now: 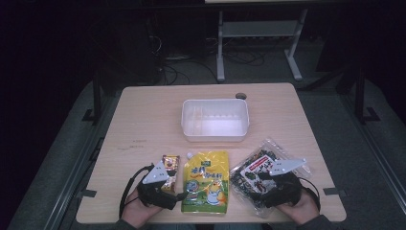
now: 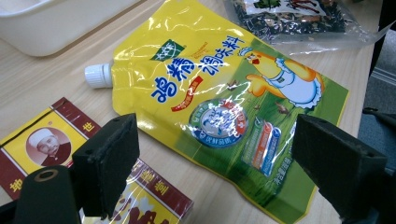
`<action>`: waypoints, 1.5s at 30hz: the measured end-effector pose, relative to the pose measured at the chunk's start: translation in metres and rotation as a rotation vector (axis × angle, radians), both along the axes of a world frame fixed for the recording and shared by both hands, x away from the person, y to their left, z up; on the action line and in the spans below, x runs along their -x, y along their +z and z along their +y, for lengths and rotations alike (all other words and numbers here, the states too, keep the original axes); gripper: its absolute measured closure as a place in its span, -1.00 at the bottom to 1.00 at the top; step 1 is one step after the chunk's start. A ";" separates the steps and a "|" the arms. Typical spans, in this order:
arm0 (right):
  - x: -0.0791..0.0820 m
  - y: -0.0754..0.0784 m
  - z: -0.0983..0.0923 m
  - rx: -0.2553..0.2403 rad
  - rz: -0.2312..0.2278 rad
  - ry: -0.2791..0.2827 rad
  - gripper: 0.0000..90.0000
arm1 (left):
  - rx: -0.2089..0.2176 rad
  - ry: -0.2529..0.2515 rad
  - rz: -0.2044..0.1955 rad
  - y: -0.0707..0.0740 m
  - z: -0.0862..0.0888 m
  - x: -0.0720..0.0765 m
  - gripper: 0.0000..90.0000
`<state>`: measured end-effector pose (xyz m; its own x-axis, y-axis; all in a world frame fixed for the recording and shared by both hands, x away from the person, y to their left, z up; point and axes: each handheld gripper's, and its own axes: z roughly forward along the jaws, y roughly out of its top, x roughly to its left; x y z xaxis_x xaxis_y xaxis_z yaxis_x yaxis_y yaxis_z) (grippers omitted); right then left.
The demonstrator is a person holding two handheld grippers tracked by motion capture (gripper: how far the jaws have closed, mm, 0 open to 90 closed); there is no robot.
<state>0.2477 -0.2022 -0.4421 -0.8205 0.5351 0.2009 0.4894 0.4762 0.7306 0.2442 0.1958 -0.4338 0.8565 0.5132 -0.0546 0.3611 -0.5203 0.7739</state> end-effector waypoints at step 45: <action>-0.032 0.038 -0.089 0.039 0.033 -0.288 -0.52 | -0.043 -0.202 -0.009 0.025 -0.117 -0.019 -0.65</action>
<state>0.2795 -0.2916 -0.4041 -0.6274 0.7527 0.1997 0.6318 0.3420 0.6956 0.2627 0.0784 -0.4084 0.9426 0.3326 -0.0286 0.2395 -0.6142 0.7519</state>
